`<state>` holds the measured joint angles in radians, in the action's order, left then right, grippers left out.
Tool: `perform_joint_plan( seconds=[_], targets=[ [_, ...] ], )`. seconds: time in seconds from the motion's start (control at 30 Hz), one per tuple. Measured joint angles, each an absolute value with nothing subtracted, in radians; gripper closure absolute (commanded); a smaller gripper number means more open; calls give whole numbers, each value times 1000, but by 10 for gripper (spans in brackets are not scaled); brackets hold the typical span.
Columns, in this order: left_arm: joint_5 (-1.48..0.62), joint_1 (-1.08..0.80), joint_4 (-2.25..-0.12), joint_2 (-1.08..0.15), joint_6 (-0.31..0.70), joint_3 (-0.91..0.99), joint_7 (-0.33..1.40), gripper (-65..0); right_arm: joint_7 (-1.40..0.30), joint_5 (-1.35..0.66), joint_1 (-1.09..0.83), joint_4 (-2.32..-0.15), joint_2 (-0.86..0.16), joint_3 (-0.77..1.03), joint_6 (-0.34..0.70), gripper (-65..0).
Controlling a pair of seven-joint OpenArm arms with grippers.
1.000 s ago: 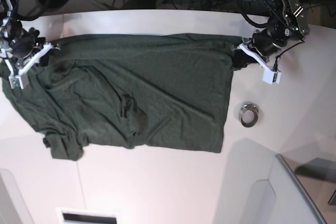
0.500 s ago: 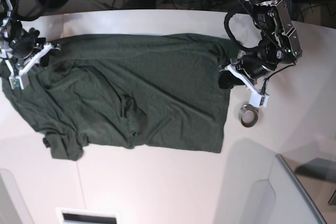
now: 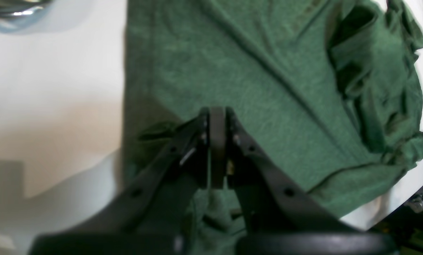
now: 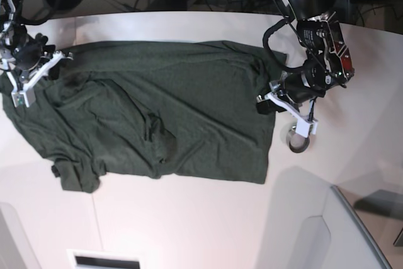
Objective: Layout the t-shirt on the table in an organized manner, then fold the t-shirt properly
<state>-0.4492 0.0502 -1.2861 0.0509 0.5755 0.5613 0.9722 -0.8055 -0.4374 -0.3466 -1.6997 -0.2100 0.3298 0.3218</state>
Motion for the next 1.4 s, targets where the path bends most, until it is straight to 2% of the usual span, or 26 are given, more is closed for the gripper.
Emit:
perform_joint_plan(
  seconds=[0.3,0.33,0.43,0.53,0.57,0.6,0.7,0.77,0.8,0.9,1.0,1.03,1.2,1.4],
  targets=[
    [-450,61,-1279,70,575,561,970,0,-805,-437,-347,-1700,-210,333,322,-36],
    [-450,61,-1279,70,575,561,970,-21,-805,-437,-347,-1700,-209,335,322,-36],
    [-450,61,-1279,67,575,562,970,-232,-805,-439,-347,-1700,-202,352,323,-36],
    [-450,61,-1280,67,576,562,969,-451,-777,-442,-343,-1700,-143,459,321,-50],
    [-449,61,-1282,67,576,562,970,-507,-770,-438,-342,-1700,-125,495,323,-74],
    [-449,60,-1290,67,576,562,971,-556,-770,-442,-340,-1699,-105,528,322,-125],
    [-447,44,-1385,69,578,562,976,-642,-778,-440,-303,-1685,-68,619,324,-300],
    [-448,32,-1477,67,578,564,973,-650,-767,-446,-267,-1649,-59,688,330,-383],
    [-456,18,-1532,67,580,569,969,-650,-767,-445,-248,-1619,-60,725,326,-399],
    [-460,-28,-1656,69,587,635,967,-650,-760,-464,-201,-1502,-64,860,340,-398],
    [-446,-95,-1684,62,690,693,978,-650,-775,-578,-167,-1309,-108,941,475,-396],
    [-451,-118,-1682,66,690,711,984,-650,-779,-610,-155,-1238,-132,944,501,-396],
    [-450,-222,-1662,35,690,768,981,-650,-790,-639,-80,-1008,-235,956,546,-396],
    [-450,-302,-1670,9,689,772,976,-650,-785,-674,-10,-846,-274,1015,577,-399]
  ],
)
